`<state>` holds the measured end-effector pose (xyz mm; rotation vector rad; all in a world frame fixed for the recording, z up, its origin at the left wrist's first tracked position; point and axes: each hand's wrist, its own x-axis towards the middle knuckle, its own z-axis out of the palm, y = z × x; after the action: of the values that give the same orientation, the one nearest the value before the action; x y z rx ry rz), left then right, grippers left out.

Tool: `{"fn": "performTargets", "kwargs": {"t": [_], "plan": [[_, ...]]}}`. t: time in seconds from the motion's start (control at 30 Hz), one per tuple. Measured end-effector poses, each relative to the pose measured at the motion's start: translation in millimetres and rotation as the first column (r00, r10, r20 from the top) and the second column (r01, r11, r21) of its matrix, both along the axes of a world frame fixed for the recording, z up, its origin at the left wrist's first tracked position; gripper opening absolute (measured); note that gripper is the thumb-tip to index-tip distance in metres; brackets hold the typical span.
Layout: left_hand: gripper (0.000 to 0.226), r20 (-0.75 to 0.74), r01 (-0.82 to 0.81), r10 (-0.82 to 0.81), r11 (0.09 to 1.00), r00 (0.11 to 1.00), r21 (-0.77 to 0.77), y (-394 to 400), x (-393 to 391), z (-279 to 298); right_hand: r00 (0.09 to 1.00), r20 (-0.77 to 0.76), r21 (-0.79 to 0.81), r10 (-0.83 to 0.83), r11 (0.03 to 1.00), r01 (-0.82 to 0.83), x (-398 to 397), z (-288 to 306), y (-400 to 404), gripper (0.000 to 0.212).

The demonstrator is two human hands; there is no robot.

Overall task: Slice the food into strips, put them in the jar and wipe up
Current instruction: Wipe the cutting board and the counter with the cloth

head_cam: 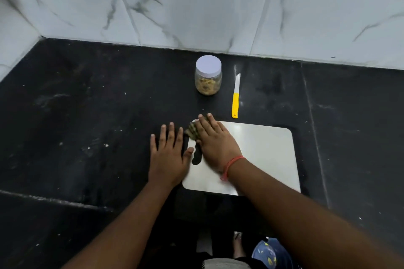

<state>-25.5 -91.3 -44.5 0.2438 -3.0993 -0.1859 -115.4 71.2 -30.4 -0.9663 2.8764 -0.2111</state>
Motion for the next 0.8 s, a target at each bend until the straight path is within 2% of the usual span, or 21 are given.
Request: {"fn": "performTargets", "kwargs": {"t": [0.03,0.13,0.23,0.27,0.37,0.47,0.57,0.7,0.8], "plan": [[0.074,0.002,0.002,-0.002,1.0,1.0,0.004,0,-1,0,1.0,0.007,-0.008,0.011,1.0,-0.011,-2,-1,-4,0.059],[0.078,0.014,0.012,-0.013,1.0,1.0,0.02,-1,0,0,0.991,0.023,-0.052,-0.131,0.99,0.132,-5,0,-16,0.058],[0.08,0.013,0.023,-0.024,0.999,1.0,0.046,-2,-1,0,1.0,-0.006,-0.026,-0.017,1.0,0.017,-5,1,-26,0.058],[0.08,0.012,0.025,-0.026,0.998,1.0,0.05,-2,-1,0,1.0,0.001,-0.033,-0.025,0.999,0.025,-7,2,-25,0.057],[0.08,0.022,0.03,-0.032,0.998,0.999,0.055,-2,-1,0,0.982,-0.006,-0.059,-0.189,0.98,0.189,-4,2,-19,0.057],[0.079,0.028,0.031,-0.032,0.999,0.999,0.043,-3,-1,0,0.99,-0.042,-0.049,-0.133,0.99,0.131,15,-2,-7,0.055],[0.079,0.029,0.024,-0.025,0.999,0.999,0.035,-2,-1,-1,0.964,-0.019,-0.091,-0.264,0.961,0.261,27,-2,8,0.055],[0.078,0.023,0.026,-0.027,0.999,0.999,0.022,-2,-1,-2,0.993,-0.043,-0.038,-0.114,0.993,0.113,42,-4,34,0.056],[0.076,0.027,0.01,-0.01,1.0,1.0,0.02,-1,-1,-1,0.931,-0.004,-0.081,-0.366,0.928,0.364,42,0,57,0.058]]}}
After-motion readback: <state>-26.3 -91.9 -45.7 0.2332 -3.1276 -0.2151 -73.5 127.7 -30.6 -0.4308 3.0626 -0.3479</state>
